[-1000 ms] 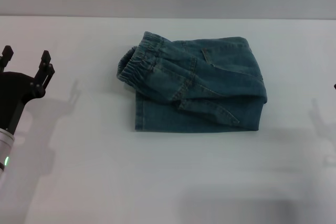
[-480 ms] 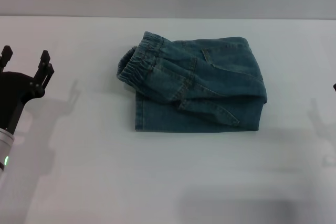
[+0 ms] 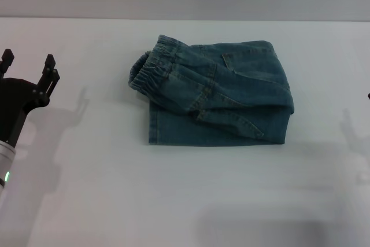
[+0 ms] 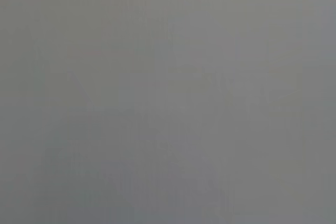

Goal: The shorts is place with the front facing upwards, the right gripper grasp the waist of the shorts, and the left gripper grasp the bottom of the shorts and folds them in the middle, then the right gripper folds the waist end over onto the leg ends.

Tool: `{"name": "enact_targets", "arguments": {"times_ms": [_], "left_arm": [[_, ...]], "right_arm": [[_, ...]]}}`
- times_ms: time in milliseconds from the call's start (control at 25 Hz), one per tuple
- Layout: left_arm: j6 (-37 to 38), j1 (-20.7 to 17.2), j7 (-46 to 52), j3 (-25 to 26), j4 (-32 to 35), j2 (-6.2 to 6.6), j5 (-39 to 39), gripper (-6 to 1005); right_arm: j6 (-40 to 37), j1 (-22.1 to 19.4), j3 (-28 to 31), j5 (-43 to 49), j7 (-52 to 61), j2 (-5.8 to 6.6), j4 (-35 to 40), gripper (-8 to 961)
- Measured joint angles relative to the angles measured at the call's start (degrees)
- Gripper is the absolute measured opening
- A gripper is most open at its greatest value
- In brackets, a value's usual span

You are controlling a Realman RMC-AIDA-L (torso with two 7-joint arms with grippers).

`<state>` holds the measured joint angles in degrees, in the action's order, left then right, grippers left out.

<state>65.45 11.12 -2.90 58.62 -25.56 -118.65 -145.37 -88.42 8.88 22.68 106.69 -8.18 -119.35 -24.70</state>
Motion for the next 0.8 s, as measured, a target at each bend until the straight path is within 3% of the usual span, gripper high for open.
{"name": "enact_targets", "arguments": {"times_ms": [800], "left_arm": [[0.12,-0.38,0.33,0.00,0.24,0.00,-0.04,784]], "right_arm": [[0.09,-0.52,-0.10,0.17,0.66,-0.09,0.01,808]]}}
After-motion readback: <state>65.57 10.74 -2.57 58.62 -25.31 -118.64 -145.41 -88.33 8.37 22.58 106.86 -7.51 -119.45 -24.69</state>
